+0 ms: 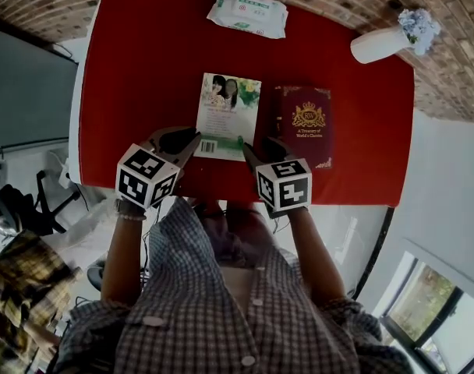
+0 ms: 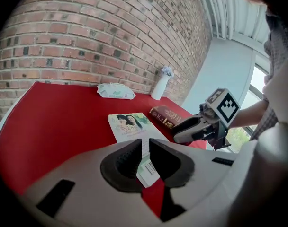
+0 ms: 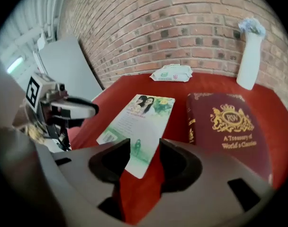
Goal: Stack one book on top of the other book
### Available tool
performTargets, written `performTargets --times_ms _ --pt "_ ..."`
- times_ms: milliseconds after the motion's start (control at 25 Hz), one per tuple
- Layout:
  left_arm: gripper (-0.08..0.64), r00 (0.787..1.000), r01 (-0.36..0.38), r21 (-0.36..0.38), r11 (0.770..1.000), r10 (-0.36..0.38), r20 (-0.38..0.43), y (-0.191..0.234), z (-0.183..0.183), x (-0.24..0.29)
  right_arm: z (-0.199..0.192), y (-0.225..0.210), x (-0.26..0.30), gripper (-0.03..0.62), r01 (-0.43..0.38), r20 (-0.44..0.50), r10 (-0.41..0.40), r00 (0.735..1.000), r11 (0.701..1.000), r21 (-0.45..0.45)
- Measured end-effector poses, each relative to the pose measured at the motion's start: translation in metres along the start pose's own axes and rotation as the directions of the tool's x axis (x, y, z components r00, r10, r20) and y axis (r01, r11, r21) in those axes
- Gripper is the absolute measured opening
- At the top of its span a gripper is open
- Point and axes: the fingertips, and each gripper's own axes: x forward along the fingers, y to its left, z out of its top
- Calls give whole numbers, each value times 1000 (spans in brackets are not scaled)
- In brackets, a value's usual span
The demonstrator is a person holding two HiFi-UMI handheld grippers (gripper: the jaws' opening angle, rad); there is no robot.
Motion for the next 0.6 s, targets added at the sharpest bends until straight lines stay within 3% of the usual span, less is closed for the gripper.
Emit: performTargets --times_ms 120,240,400,600 --pt "87 998 20 -17 1000 -20 -52 0 -10 9 0 7 3 198 -46 12 45 999 987 152" --pt "111 995 1 -33 999 -4 -103 6 -21 17 -4 5 12 199 -30 -1 32 1000 968 250" --pt "114 987 -41 -62 997 31 -159 15 -34 23 -17 -2 20 202 27 -39 -16 999 959 283" --pt "123 976 -80 -101 992 57 -210 25 -46 29 -25 -2 27 208 4 -51 14 999 946 325"
